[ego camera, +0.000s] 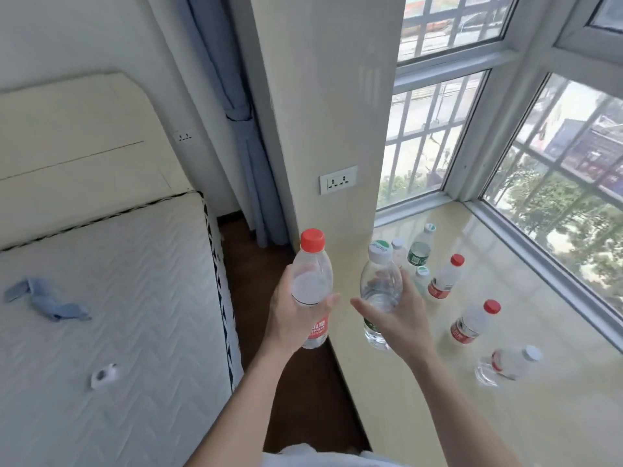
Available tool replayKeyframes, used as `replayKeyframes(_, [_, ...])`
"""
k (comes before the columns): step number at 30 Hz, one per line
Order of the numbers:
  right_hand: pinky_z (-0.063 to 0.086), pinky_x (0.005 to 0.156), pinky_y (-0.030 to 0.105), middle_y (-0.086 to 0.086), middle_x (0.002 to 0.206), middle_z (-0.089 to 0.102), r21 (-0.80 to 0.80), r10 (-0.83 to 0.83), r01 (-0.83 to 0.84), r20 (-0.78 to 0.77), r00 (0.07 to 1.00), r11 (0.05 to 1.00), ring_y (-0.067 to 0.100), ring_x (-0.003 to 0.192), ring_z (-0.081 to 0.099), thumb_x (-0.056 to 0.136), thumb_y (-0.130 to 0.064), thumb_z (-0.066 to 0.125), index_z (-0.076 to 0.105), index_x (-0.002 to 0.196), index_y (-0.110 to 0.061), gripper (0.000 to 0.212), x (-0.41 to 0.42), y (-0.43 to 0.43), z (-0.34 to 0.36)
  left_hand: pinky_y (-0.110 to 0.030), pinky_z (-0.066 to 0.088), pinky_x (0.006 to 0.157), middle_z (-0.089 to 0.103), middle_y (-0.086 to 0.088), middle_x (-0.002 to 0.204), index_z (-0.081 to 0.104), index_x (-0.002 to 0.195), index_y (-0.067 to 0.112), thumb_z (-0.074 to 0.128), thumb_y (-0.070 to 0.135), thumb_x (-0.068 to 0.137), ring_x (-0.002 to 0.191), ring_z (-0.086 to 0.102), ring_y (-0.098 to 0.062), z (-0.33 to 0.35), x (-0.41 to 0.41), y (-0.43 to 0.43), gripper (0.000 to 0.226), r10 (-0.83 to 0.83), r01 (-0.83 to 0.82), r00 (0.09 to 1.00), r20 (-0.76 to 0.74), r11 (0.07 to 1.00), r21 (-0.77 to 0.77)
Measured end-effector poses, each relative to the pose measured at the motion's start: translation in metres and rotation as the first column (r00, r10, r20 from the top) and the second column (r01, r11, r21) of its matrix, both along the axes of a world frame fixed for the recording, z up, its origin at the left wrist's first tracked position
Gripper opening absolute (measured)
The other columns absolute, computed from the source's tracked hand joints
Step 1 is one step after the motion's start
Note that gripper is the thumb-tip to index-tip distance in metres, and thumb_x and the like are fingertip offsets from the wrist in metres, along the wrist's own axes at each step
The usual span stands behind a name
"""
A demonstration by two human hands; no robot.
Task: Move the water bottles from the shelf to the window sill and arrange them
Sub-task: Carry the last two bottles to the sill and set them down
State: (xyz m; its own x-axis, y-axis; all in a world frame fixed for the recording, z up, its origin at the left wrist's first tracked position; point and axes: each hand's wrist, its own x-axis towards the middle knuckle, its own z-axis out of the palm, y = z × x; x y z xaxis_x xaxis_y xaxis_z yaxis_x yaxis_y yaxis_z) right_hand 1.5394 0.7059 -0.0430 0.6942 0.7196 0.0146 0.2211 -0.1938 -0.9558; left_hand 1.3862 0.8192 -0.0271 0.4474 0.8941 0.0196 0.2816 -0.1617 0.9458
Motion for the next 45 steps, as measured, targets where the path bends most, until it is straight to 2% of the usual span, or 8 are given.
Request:
replayKeyframes(6, [0.045, 0.073, 0.021, -0.028, 0.092, 0.063, -0.037, -0.131, 0.131, 0.002, 0.991, 0.991, -0.004, 0.089, 0.061, 0.066, -0.036, 0.089, 0.053, 0.102, -0.034, 0.051, 0.04, 0.019, -0.009, -0.023, 0.045, 0.091, 0.058, 0.022, 0.114, 0.051, 0.106, 0.047, 0.088, 0.03, 0.069, 0.114, 0.054, -0.003, -0.007, 0.064, 0.04, 0.055, -0.159, 0.159, 0.987, -0.006, 0.987, -0.016])
replayKeyframes(11, [0.052, 0.079, 0.033, -0.013, 0.095, 0.067, -0.079, -0.341, 0.338, -0.036, 0.939, 0.938, 0.006, 0.091, 0.065, 0.059, -0.048, 0.087, 0.054, 0.101, -0.033, 0.055, 0.064, 0.011, -0.024, -0.002, 0.04, 0.085, 0.057, 0.027, 0.111, 0.051, 0.108, 0.046, 0.089, 0.035, 0.067, 0.111, 0.053, 0.007, -0.016, 0.126, 0.058, 0.057, -0.333, 0.333, 0.943, -0.012, 0.943, 0.006])
replayKeyframes(19, [0.044, 0.076, 0.012, -0.014, 0.101, 0.068, -0.15, -0.66, 0.645, -0.083, 0.747, 0.749, -0.005, 0.095, 0.062, 0.063, -0.028, 0.093, 0.056, 0.1, -0.026, 0.053, 0.066, -0.015, -0.041, -0.043, 0.048, 0.104, 0.064, 0.016, 0.119, 0.059, 0.111, 0.039, 0.09, 0.036, 0.065, 0.118, 0.058, -0.006, -0.034, 0.201, 0.069, 0.055, -0.671, 0.668, 0.741, 0.013, 0.736, -0.108])
replayKeyframes(24, [0.048, 0.085, 0.021, -0.016, 0.101, 0.069, -0.189, -0.82, 0.798, -0.109, 0.562, 0.572, -0.001, 0.099, 0.064, 0.06, -0.036, 0.094, 0.057, 0.109, -0.035, 0.061, 0.043, -0.038, -0.06, -0.048, 0.047, 0.104, 0.062, 0.017, 0.121, 0.058, 0.114, 0.038, 0.086, 0.051, 0.059, 0.123, 0.055, -0.011, -0.059, 0.218, 0.05, 0.063, -0.819, 0.805, 0.574, -0.006, 0.565, -0.18])
replayKeyframes(29, [0.046, 0.078, 0.014, -0.013, 0.099, 0.07, -0.199, -0.912, 0.892, -0.156, 0.38, 0.406, 0.0, 0.095, 0.065, 0.065, -0.022, 0.093, 0.059, 0.103, -0.022, 0.051, 0.024, -0.069, -0.088, -0.03, 0.048, 0.1, 0.062, 0.014, 0.123, 0.057, 0.124, 0.031, 0.079, 0.062, 0.058, 0.12, 0.056, -0.006, -0.088, 0.226, 0.015, 0.075, -0.908, 0.881, 0.418, 0.002, 0.405, -0.244])
replayKeyframes(34, [0.048, 0.08, 0.011, -0.019, 0.097, 0.069, -0.186, -0.913, 0.903, -0.209, 0.35, 0.388, 0.002, 0.097, 0.066, 0.068, -0.011, 0.09, 0.059, 0.107, -0.017, 0.05, 0.022, -0.091, -0.141, -0.004, 0.036, 0.092, 0.057, 0.037, 0.116, 0.053, 0.118, 0.039, 0.072, 0.061, 0.066, 0.116, 0.049, 0.014, -0.133, 0.239, -0.005, 0.059, -0.935, 0.898, 0.353, -0.023, 0.346, -0.271])
replayKeyframes(41, [0.048, 0.09, 0.022, -0.016, 0.101, 0.07, -0.173, -0.916, 0.922, -0.275, 0.292, 0.346, 0.005, 0.104, 0.066, 0.063, -0.013, 0.093, 0.061, 0.103, -0.025, 0.053, 0.039, -0.107, -0.232, -0.042, 0.052, 0.098, 0.067, 0.015, 0.107, 0.057, 0.112, 0.039, 0.083, 0.042, 0.067, 0.108, 0.065, -0.011, -0.239, 0.248, -0.026, 0.052, -0.933, 0.867, 0.36, -0.029, 0.346, -0.359])
replayKeyframes(45, [0.047, 0.091, 0.025, -0.015, 0.103, 0.069, -0.146, -0.909, 0.916, -0.254, 0.33, 0.373, 0.009, 0.107, 0.065, 0.062, -0.014, 0.094, 0.06, 0.102, -0.025, 0.054, 0.061, -0.11, -0.273, -0.045, 0.053, 0.096, 0.068, 0.001, 0.111, 0.057, 0.119, 0.02, 0.086, 0.036, 0.068, 0.107, 0.066, -0.017, -0.281, 0.267, -0.031, 0.06, -0.942, 0.883, 0.332, -0.053, 0.33, -0.335])
